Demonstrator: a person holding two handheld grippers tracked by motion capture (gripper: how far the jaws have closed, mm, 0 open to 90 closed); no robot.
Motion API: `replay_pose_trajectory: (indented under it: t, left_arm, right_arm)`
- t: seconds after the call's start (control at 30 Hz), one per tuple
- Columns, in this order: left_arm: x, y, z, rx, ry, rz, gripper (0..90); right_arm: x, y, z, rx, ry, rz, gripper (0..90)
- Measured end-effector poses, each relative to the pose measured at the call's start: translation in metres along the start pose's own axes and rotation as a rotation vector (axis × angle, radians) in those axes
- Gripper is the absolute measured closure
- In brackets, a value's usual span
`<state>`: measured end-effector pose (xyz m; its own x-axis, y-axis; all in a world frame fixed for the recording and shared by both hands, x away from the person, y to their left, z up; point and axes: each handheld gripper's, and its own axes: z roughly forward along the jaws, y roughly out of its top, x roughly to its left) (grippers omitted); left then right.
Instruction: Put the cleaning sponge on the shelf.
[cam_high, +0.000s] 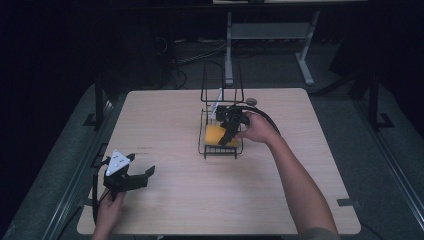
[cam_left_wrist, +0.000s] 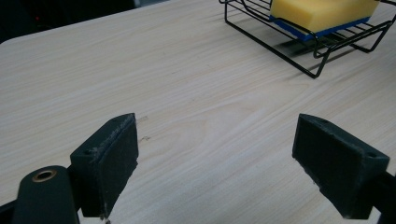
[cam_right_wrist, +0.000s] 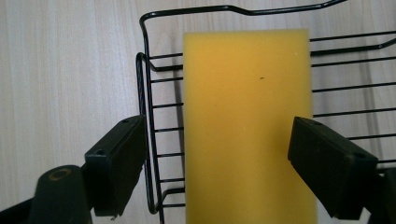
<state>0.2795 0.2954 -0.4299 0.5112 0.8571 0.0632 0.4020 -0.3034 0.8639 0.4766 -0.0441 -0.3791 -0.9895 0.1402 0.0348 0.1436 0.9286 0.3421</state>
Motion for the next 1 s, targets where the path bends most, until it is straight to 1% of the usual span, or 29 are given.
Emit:
replay_pose_trajectory:
  t: [0.13,0.4,0.5,0.7,0.83,0.93,1.0]
  left_arm:
    - [0.0,0.0,0.0,0.0,0.001,-0.001,13.9]
    - [0.0,0.0,-0.001,-0.002,0.0,-0.001,13.9]
    - [0.0,0.0,-0.001,-0.001,0.0,-0.002,13.9]
    - [-0.001,0.0,0.0,0.001,-0.002,0.003,13.9]
    - [-0.002,0.0,0.0,0.001,-0.004,0.005,13.9]
    - [-0.002,0.0,0.0,0.0,-0.004,0.006,13.9]
    - [-0.002,0.0,0.0,-0.002,-0.003,0.005,13.9]
  right_arm:
    - [0.003,0.003,0.002,-0.002,0.004,-0.011,19.6]
    - [0.009,0.005,0.006,0.004,-0.005,-0.034,19.5]
    - [0.014,0.005,0.004,-0.02,0.007,-0.034,20.3]
    - [0.024,0.004,0.002,-0.034,0.014,-0.052,20.8]
    - [0.031,0.006,0.0,-0.026,0.013,-0.076,20.9]
    - [0.035,0.007,0.0,-0.03,0.018,-0.078,20.9]
    - [0.04,0.006,0.002,-0.029,0.022,-0.089,20.8]
